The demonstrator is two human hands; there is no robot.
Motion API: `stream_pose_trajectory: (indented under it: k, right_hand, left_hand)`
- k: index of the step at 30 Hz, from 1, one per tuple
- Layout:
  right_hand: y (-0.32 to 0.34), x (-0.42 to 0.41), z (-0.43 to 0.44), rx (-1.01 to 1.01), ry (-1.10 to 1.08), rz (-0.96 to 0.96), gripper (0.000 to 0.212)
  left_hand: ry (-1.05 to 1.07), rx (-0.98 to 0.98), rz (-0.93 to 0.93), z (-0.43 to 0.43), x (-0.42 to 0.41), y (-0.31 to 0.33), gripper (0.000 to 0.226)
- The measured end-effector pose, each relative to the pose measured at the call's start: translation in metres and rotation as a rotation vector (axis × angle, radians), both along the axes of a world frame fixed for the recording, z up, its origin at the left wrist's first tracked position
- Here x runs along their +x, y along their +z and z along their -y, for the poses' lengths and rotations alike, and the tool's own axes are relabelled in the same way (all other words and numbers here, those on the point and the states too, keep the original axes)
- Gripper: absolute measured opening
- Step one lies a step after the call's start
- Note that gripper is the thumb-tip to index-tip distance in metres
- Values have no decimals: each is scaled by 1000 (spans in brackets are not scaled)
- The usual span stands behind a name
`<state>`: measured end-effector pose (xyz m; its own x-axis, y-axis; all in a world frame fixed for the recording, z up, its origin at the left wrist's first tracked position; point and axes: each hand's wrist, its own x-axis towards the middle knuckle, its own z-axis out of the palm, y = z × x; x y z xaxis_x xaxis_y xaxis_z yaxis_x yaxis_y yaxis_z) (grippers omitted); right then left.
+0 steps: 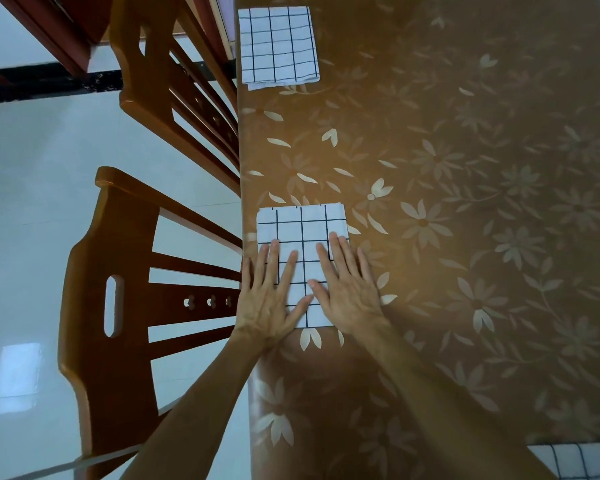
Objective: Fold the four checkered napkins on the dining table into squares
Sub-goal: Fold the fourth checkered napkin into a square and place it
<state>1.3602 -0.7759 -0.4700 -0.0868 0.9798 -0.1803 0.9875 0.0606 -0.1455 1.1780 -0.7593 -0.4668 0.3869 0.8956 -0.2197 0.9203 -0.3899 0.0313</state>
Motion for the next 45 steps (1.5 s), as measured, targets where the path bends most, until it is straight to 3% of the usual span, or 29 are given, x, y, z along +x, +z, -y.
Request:
stream_pose_trajectory:
  k: [9, 18, 22, 31, 34, 45]
  right_hand:
    - [20, -3, 3, -37, -42, -54, 70]
    - [101, -42, 7, -16, -107, -125, 60]
    - [135, -75, 18, 9, -126, -93, 58]
    - [202, -183, 70, 182, -292, -106, 61]
    - [217, -220, 76, 201, -287, -105, 51]
    - [219, -288, 42, 173, -349, -103, 55]
  left_hand:
    - [66, -28, 62, 8, -6, 21, 84]
    - [112, -36, 121, -11, -48, 103, 70]
    - [80, 5, 80, -8, -87, 135, 69]
    - [12, 76, 219, 7, -198, 214, 68]
    - [14, 92, 212, 6, -233, 234, 67]
    - [-27, 66, 137, -36, -305, 238, 66]
